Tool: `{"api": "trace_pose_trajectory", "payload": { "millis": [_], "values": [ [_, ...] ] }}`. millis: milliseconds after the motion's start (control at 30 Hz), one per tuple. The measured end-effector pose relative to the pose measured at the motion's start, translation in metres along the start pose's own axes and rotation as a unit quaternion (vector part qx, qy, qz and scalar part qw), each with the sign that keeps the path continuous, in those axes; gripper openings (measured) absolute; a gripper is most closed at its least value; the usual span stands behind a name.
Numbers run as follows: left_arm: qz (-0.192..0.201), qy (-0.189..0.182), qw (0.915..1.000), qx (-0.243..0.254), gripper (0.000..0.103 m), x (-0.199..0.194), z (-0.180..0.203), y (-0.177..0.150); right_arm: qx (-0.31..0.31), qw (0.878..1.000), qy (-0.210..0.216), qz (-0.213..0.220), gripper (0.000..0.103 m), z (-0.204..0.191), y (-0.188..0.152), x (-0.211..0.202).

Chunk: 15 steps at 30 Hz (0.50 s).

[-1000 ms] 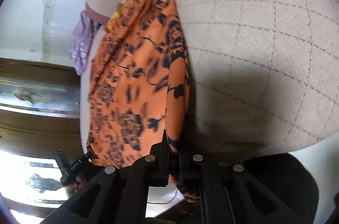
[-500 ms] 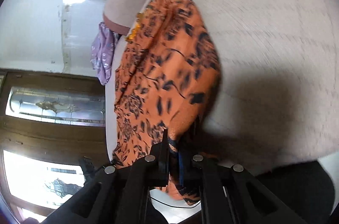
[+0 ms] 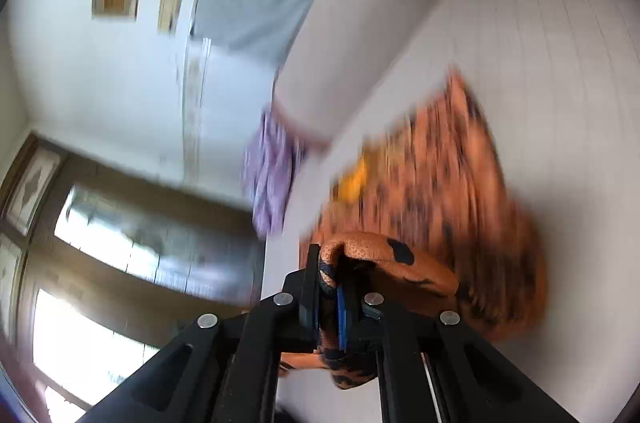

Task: Fold small clothes

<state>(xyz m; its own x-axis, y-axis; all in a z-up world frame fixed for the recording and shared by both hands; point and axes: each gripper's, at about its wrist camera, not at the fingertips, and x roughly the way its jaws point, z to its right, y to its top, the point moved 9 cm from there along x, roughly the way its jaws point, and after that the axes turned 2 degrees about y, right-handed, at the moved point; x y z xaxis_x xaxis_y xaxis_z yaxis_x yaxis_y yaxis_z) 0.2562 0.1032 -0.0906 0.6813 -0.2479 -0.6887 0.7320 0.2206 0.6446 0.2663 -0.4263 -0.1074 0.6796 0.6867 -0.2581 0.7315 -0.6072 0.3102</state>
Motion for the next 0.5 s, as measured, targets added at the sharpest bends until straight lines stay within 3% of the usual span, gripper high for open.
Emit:
{"api": "trace_pose_trajectory", "payload": {
  "millis": [33,67,100,133,167,233,367,500],
  "values": [
    [-0.008,0.008,0.9999,-0.004,0.035,0.026,-0.003,0.008,0.001,1.0,-0.01,0.016,0.013,0.006,0.014,0.006],
    [-0.027,0.033,0.999,-0.012,0.055,0.059,-0.011,0.01,0.008,0.999,-0.029,0.028,0.023,0.022,0.034,0.025],
    [-0.045,0.053,0.9975,-0.014,0.08,0.08,-0.02,0.008,0.013,0.999,-0.04,0.024,0.059,0.033,0.04,0.036],
    [-0.059,0.072,0.9954,-0.019,0.078,0.099,-0.031,0.005,0.024,0.997,-0.072,0.024,0.077,0.052,0.044,0.047],
    [-0.061,0.092,0.9935,-0.03,0.078,0.107,-0.042,0.001,0.034,0.992,-0.113,0.038,0.077,0.07,0.045,0.051],
    [-0.044,0.083,0.9938,-0.06,0.079,0.096,-0.058,-0.005,0.035,0.992,-0.111,0.038,0.077,0.074,0.03,0.051],
    [-0.003,0.086,0.9936,-0.074,0.079,0.049,-0.068,-0.025,-0.022,0.99,-0.14,0.026,0.077,0.059,-0.03,0.023],
    [-0.019,0.029,0.9939,-0.105,0.079,0.019,-0.046,-0.07,-0.001,0.987,-0.162,0.002,0.077,0.067,-0.083,0.009]
  ]
}}
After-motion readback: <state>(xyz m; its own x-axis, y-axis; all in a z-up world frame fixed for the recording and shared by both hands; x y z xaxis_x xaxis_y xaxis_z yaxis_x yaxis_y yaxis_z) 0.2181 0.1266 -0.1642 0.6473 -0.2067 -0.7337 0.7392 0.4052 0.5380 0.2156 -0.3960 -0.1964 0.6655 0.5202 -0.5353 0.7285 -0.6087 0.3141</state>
